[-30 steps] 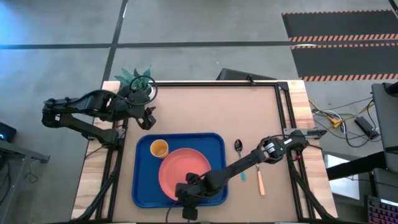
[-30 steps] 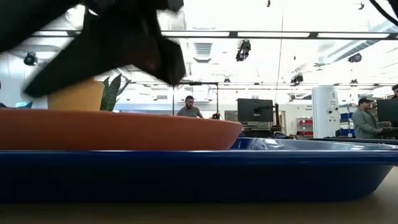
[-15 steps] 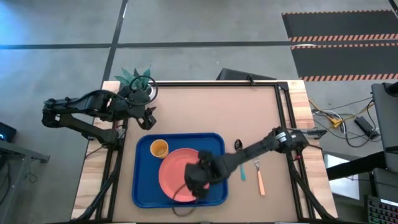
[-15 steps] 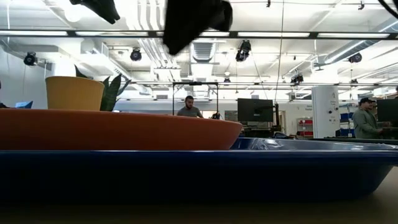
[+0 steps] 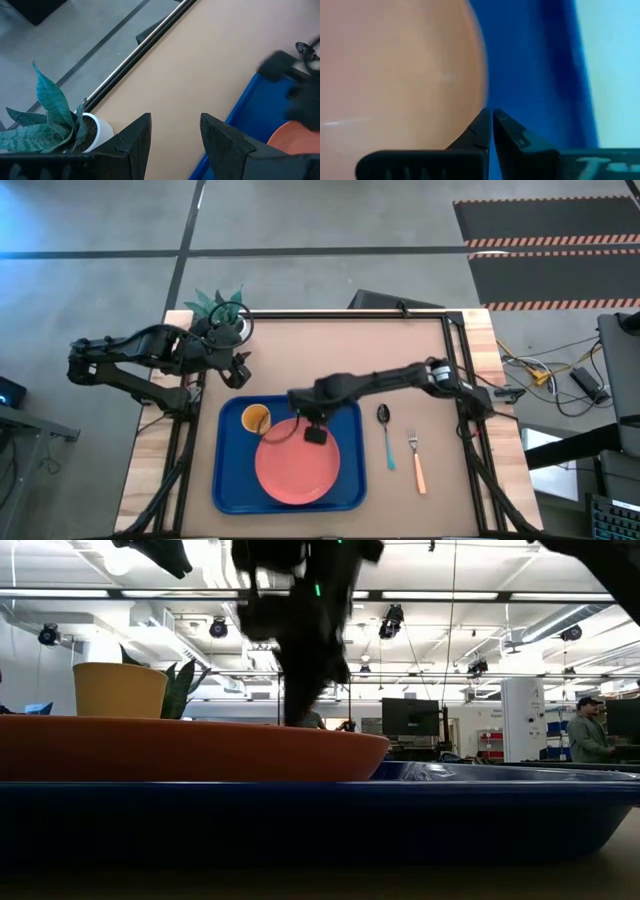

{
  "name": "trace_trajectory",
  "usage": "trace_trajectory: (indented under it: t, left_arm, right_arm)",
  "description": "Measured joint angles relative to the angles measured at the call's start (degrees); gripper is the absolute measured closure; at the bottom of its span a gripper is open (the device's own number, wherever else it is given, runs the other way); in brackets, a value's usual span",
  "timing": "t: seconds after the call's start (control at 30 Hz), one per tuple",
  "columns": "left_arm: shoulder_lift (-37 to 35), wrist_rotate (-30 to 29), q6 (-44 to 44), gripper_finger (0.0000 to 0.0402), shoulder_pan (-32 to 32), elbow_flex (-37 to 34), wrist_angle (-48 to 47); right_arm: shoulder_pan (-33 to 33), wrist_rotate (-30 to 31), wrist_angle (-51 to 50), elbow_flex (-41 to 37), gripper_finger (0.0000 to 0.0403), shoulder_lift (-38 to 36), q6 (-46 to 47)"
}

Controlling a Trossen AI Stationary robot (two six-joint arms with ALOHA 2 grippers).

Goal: Pick and place plate/cup/fork/spoon on tray
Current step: Put the pink plate on the blue tray, then adjust the blue tray

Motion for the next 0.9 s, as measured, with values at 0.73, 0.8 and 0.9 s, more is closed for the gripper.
trace_trajectory:
  t: [0.73,0.8,0.9]
  left_arm:
    - [0.52,0.23,-4.93,0.0248,-0.02,0.0,0.0]
    - [0.73,0.3,-6.04,0.0248,-0.02,0.0,0.0]
    - [1.22,0.3,-6.1,0.0248,-0.01,0.0,0.0]
  right_arm:
    - [-13.9,-12.3,7.12,-18.11,0.0395,-2.35,-15.52]
    - [-15.66,-12.14,7.15,-18.25,0.0395,-2.66,-17.34]
    - [-18.73,-11.35,7.14,-18.36,0.0395,-3.3,-19.46]
